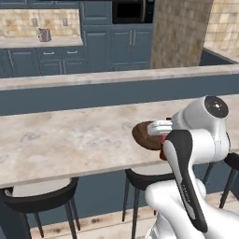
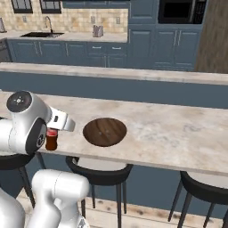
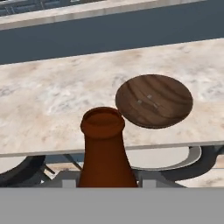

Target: Open the fridge, grab two sodas, and place both sodas inside the bowl with ice on the dining counter.

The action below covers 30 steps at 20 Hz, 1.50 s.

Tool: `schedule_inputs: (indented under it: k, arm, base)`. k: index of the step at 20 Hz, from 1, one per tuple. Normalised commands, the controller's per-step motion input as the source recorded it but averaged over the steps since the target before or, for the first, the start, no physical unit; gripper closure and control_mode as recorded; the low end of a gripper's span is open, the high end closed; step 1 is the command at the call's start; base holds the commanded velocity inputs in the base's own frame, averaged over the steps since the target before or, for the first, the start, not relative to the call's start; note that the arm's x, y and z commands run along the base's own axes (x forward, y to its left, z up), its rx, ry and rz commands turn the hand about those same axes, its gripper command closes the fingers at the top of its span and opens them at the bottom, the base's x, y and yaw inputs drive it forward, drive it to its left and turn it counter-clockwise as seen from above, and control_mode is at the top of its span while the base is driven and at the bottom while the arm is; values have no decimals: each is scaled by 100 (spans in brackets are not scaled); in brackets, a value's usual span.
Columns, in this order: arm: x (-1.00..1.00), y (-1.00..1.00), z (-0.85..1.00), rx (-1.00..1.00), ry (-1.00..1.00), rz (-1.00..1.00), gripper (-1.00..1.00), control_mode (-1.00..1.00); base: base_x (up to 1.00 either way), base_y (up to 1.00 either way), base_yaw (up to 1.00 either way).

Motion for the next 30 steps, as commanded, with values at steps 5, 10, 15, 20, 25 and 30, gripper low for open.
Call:
schedule_inputs:
  k: [5, 10, 15, 20, 25, 30]
  arm:
    - [0, 0, 0, 0, 0, 0, 100, 100]
    - [63, -53, 0, 9, 0, -3, 100, -100]
    - [68, -20, 0, 7, 0, 1, 100, -100]
    - [90, 0, 0, 0, 12, 11, 100, -100]
    - [89, 3, -1, -1, 23, 13, 100, -100]
    - [61, 21, -27, -8, 31, 9, 100, -100]
  base:
    - [37, -68, -8]
    - [0, 0, 0]
    - [0, 0, 0]
    - [0, 0, 0]
    - [0, 0, 0]
    - [0, 0, 0]
